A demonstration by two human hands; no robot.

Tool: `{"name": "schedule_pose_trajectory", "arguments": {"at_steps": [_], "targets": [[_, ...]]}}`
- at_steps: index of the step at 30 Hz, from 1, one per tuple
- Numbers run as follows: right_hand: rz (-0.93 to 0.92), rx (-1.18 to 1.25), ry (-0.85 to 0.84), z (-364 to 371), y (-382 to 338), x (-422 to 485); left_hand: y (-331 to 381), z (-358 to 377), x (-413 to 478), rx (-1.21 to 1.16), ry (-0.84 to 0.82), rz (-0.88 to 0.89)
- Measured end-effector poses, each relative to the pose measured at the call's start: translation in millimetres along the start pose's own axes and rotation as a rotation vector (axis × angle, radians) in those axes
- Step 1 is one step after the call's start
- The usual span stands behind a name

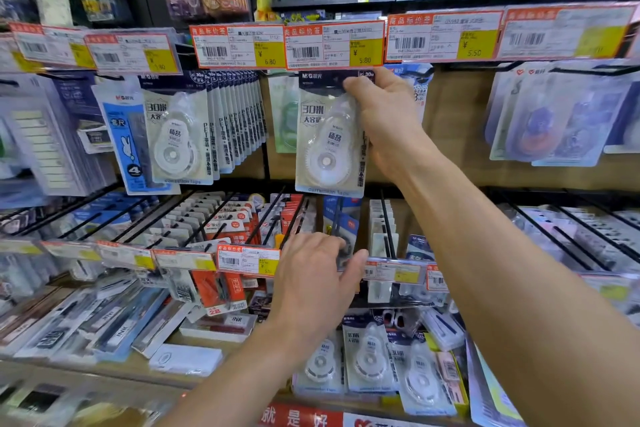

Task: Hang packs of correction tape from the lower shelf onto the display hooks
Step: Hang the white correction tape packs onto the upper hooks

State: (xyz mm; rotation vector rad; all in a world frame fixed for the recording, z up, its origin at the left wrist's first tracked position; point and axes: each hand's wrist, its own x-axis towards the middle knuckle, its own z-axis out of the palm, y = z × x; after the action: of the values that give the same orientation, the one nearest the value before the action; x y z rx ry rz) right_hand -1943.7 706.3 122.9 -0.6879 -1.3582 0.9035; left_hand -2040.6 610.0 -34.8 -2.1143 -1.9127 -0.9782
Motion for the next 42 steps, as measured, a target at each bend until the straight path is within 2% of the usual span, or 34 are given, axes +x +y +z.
{"name": "schedule_pose_trajectory", "arguments": {"at_steps": [6, 14, 20, 26, 30, 35, 39, 42], "targets": [[-0.086, -0.232, 0.123, 1.1, 5.3, 18.1, 0.1, 1.0, 0.1, -0.007, 0.011, 0.005], [-0.025, -0.458, 0.234, 7.1, 14.4, 49.5, 2.8, -1.0, -0.2, -0.001, -0.020, -0.015], [-0.054, -0.484, 0.229, -0.4, 21.2, 46.4, 3.3, -2.4, -0.6, -0.028, -0.020, -0.011], [-0.125, -0.631, 0.119, -33.0, 21.4, -11.6, 2.3, -0.4, -6.3, -0.067, 0.063, 0.081], [-0.202, -0.738, -0.011, -53.4, 18.9, -73.5, 5.3, -1.2, -14.6, -0.048, 0.098, 0.167], [-0.197, -0.780, -0.173, -86.0, 24.2, -151.6, 13.1, -3.3, -44.2, -0.119, 0.133, 0.266], [0.028, -0.791, -0.285, -114.5, 52.4, -209.3, 7.0, 17.0, -83.3, -0.171, 0.075, 0.269], [0.280, -0.836, -0.358, -133.5, 93.4, -242.7, -6.0, 46.4, -110.3, -0.115, -0.136, 0.134]]}}
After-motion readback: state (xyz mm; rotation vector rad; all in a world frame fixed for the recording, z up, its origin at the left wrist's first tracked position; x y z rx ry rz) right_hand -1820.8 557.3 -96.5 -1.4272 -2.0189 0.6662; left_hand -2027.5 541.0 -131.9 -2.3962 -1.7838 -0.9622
